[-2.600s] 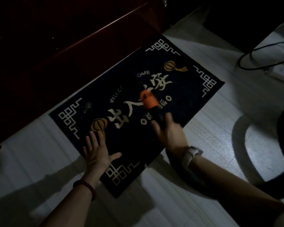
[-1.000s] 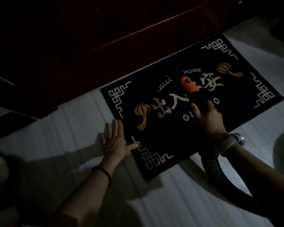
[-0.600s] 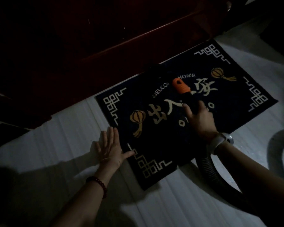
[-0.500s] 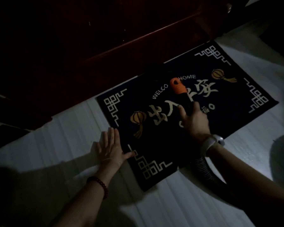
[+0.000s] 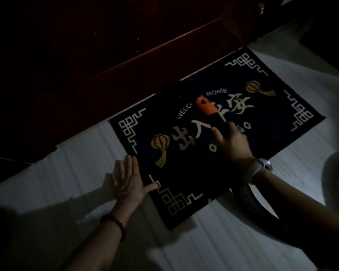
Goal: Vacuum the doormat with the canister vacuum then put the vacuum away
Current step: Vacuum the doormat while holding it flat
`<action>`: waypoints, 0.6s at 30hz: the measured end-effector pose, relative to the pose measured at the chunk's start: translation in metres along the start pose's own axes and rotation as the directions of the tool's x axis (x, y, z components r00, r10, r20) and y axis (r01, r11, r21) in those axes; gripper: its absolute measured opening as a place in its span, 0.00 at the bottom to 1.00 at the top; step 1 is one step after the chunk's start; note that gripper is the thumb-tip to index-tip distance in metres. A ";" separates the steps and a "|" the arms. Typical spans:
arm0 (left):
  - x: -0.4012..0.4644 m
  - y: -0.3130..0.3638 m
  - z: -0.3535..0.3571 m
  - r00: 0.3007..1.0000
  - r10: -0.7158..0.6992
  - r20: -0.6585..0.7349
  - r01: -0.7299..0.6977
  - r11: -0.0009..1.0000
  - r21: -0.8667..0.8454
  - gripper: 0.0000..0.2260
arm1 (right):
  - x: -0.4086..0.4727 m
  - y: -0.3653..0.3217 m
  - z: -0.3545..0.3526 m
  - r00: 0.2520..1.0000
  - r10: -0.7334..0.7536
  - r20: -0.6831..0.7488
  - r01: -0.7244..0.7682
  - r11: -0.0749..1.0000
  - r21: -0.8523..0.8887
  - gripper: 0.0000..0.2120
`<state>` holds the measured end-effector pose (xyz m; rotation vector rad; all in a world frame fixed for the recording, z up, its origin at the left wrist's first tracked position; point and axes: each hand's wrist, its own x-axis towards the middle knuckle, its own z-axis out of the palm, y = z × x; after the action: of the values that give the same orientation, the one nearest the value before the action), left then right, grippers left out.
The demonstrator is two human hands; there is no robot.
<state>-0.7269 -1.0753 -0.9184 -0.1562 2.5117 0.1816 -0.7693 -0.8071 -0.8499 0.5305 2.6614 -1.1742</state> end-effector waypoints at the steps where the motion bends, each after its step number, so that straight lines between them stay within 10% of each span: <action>1: 0.001 0.000 0.000 1.000 -0.001 0.000 0.001 1.000 -0.013 0.49 | 0.007 0.001 -0.003 0.999 0.028 -0.043 -0.027 1.000 0.007 0.19; 8: 0.004 0.000 -0.001 1.000 0.003 0.003 -0.003 1.000 -0.025 0.52 | 0.023 -0.013 0.000 0.979 0.095 -0.179 -0.072 0.989 0.131 0.21; 18: -0.001 0.003 -0.006 0.999 -0.015 0.039 0.014 1.000 0.025 0.48 | -0.106 0.001 0.042 0.900 -0.209 0.383 0.286 0.946 -0.156 0.17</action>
<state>-0.7296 -1.0731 -0.9128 -0.1588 2.4720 0.1462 -0.6707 -0.8639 -0.8459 -0.0655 2.5291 -0.9225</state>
